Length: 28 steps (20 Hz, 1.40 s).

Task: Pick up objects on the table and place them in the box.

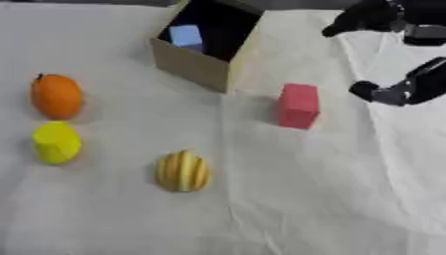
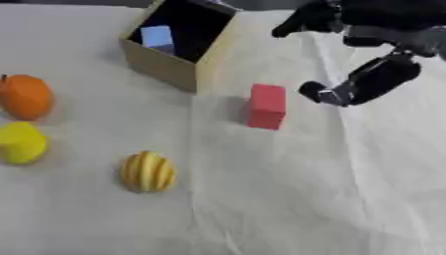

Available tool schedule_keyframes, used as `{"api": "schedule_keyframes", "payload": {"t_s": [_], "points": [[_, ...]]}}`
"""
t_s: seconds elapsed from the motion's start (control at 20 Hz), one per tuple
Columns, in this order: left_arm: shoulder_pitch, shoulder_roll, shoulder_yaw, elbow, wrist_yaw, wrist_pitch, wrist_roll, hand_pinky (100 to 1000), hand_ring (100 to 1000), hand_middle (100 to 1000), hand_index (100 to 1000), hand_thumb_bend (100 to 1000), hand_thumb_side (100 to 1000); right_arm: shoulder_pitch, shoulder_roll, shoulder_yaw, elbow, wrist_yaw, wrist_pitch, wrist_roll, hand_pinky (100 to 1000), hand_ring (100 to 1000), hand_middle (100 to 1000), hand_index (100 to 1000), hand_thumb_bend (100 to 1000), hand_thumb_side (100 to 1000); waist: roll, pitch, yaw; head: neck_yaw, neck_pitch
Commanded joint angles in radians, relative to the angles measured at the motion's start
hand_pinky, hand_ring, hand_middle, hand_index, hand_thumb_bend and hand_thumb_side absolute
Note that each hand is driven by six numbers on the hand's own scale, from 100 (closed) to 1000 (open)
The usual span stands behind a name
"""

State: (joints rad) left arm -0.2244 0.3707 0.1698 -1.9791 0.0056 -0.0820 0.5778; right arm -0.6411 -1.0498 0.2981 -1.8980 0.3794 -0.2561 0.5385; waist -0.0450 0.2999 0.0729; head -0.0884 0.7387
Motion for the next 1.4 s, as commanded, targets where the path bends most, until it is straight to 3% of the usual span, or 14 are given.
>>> {"api": "schedule_keyframes", "payload": {"t_s": [0.05, 0.6, 0.8, 1.15, 1.4], "points": [[-0.013, 0.033, 0.001, -0.021, 0.003, 0.0, -0.001, 706, 633, 609, 783, 399, 571, -0.027, -0.044, 0.012, 0.006, -0.006, 0.014, 0.008, 930, 933, 851, 960, 262, 497, 0.0, -0.013, 0.001, -0.004, 0.001], [-0.014, 0.037, 0.0, -0.021, 0.01, 0.0, -0.002, 706, 634, 609, 783, 396, 575, -0.081, -0.037, 0.091, 0.054, -0.001, 0.059, 0.043, 942, 944, 859, 970, 272, 552, -0.006, -0.003, 0.007, -0.003, 0.002], [-0.015, 0.037, -0.001, -0.021, 0.012, 0.001, -0.003, 706, 634, 609, 783, 396, 576, -0.094, -0.029, 0.117, 0.07, -0.014, 0.082, 0.053, 944, 940, 856, 968, 234, 576, -0.005, 0.0, 0.01, -0.005, 0.002], [-0.018, 0.036, -0.002, -0.021, 0.015, 0.002, -0.005, 707, 635, 610, 784, 396, 576, -0.12, -0.001, 0.16, 0.104, -0.021, 0.137, 0.068, 952, 940, 856, 965, 221, 567, 0.0, 0.003, 0.013, -0.007, -0.003], [-0.018, 0.035, -0.003, -0.021, 0.016, 0.002, -0.006, 707, 635, 610, 783, 396, 576, -0.133, 0.019, 0.181, 0.112, -0.049, 0.177, 0.082, 973, 948, 856, 954, 262, 500, 0.0, 0.002, 0.013, -0.007, -0.005]]}}
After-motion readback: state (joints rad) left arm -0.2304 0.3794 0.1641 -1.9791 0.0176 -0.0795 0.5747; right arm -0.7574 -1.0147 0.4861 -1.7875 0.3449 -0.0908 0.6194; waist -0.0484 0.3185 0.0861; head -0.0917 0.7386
